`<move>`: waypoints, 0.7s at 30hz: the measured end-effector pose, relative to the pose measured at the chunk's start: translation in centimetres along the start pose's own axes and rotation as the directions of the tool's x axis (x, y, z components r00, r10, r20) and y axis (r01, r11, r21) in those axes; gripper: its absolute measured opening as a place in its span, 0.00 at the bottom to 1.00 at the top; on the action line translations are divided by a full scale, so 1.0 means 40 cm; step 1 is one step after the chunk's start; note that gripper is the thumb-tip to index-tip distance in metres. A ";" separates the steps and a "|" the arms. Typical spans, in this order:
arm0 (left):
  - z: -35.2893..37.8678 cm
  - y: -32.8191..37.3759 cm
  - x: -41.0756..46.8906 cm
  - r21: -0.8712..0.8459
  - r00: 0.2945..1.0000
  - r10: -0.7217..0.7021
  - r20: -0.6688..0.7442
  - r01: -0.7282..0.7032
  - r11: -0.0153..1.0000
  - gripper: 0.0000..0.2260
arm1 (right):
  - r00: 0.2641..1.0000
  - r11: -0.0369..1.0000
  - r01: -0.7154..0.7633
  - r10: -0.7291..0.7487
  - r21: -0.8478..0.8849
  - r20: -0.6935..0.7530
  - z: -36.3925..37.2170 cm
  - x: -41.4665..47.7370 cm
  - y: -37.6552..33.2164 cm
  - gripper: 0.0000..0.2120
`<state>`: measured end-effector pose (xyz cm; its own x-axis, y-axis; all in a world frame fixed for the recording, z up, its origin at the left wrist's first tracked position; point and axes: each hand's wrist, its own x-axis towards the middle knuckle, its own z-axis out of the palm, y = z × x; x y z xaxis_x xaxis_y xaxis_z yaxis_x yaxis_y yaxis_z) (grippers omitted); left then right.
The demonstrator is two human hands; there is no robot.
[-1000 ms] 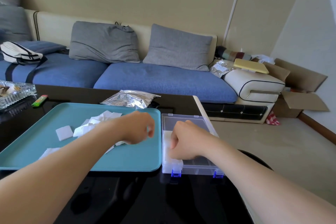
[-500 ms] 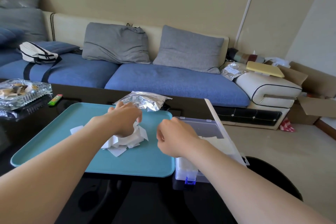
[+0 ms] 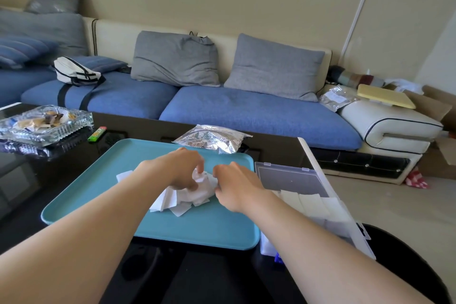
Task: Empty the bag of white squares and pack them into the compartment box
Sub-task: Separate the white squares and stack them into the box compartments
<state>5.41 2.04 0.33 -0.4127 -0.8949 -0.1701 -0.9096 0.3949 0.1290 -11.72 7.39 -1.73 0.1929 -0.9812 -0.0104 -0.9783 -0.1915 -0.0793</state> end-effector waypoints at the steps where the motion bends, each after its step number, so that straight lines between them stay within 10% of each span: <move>1: -0.002 -0.001 0.000 0.004 1.000 0.012 -0.015 -0.012 1.000 0.17 | 1.000 1.000 0.008 -0.008 0.003 0.008 0.002 0.001 0.001 0.16; 11: -0.025 0.012 -0.016 -0.001 0.986 0.089 -0.142 -0.090 0.996 0.13 | 1.000 0.998 -0.015 0.015 -0.053 -0.005 0.015 0.017 0.003 0.04; 16: -0.041 0.014 -0.020 -0.120 0.975 0.082 -0.206 -0.109 0.987 0.10 | 0.996 0.984 -0.064 0.073 0.164 -0.054 -0.002 0.010 0.041 0.13; 21: -0.056 0.020 -0.028 -0.261 0.935 0.058 -0.351 -0.157 0.953 0.30 | 0.971 0.908 -0.082 0.166 0.412 -0.173 -0.059 -0.030 0.085 0.17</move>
<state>5.25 2.89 2.80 -0.4217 -0.8863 0.1913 -0.7890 0.4626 0.4043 -15.45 7.87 0.36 0.0120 -0.9887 0.1493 -0.8725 -0.0833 -0.4814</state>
